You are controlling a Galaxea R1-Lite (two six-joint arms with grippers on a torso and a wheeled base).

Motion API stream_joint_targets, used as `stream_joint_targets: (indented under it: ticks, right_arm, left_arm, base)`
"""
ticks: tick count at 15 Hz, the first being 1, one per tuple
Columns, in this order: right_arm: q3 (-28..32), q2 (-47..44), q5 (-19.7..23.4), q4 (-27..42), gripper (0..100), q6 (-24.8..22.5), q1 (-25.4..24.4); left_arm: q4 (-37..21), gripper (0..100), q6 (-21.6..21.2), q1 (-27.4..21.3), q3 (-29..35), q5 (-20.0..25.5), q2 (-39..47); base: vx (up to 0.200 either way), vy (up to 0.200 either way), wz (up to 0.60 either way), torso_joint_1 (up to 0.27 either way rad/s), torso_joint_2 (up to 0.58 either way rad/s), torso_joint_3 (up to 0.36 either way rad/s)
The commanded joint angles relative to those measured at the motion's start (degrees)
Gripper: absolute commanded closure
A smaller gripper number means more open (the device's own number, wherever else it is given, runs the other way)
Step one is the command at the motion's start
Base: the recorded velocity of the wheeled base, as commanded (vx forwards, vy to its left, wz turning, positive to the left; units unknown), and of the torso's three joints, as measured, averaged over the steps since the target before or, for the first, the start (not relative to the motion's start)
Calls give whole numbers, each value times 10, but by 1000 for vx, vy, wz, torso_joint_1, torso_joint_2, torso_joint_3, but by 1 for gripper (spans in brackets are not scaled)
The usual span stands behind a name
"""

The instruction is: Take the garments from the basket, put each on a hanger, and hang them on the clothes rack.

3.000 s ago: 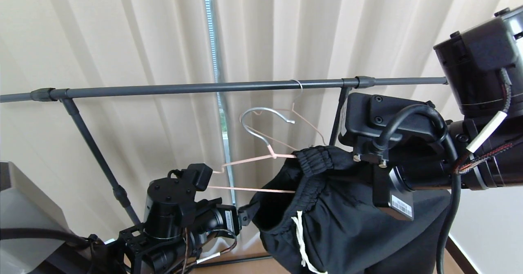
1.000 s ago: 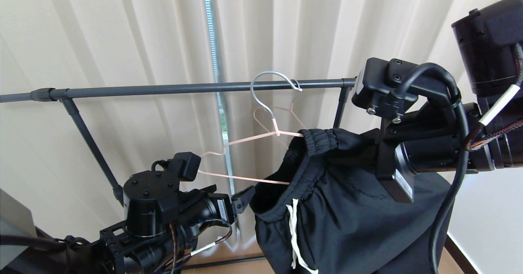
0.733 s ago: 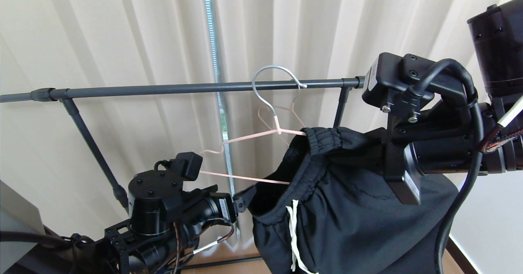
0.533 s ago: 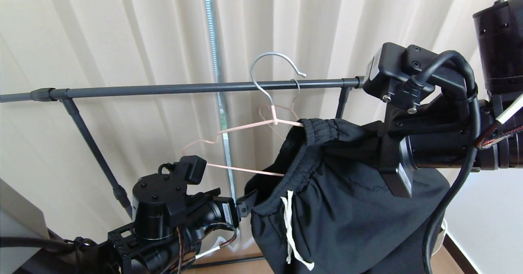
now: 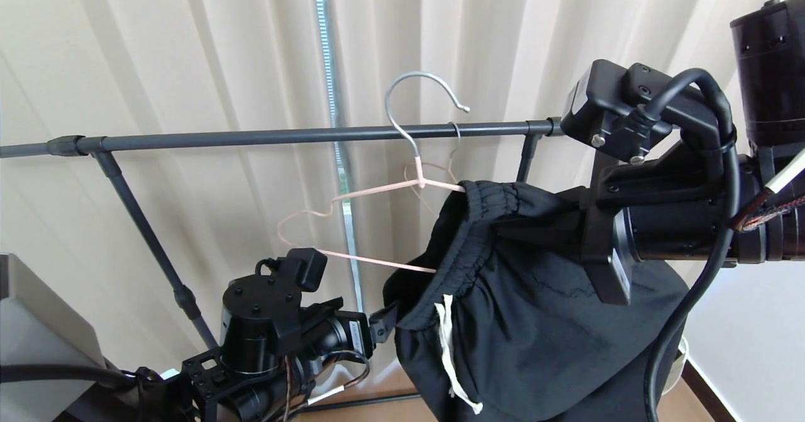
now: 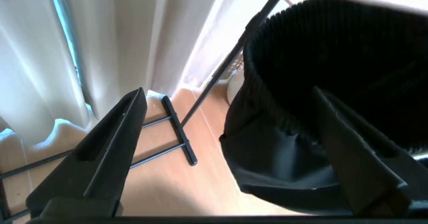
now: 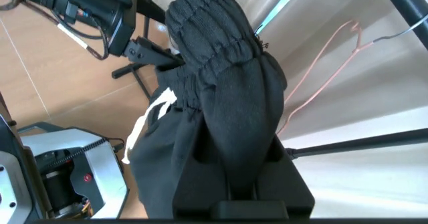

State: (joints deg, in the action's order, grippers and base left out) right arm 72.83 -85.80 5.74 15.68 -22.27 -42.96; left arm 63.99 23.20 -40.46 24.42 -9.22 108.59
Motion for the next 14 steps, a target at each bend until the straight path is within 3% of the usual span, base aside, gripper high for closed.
stream_joint_targets:
  ticks: [1, 5, 6, 14]
  right_arm:
    - [-1, -1, 1, -6, 100, 7, -1]
    - [-1, 0, 11, -7, 100, 31, -9]
    - [0, 0, 16, -8, 100, 36, -9]
    - [-8, 10, 15, -7, 100, 50, 0]
  left_arm:
    - [0, 0, 0, -6, -2, 0, 13]
    - [17, 0, -1, -12, -2, -5, 35]
    - [17, 100, -1, -16, -2, -8, 39]
    - [18, 100, -9, 3, -1, -19, 11]
  base:
    - [0, 0, 0, 0, 0, 0]
    - [0, 0, 0, 0, 0, 0]
    - [0, 0, 0, 0, 0, 0]
    - [0, 0, 0, 0, 0, 0]
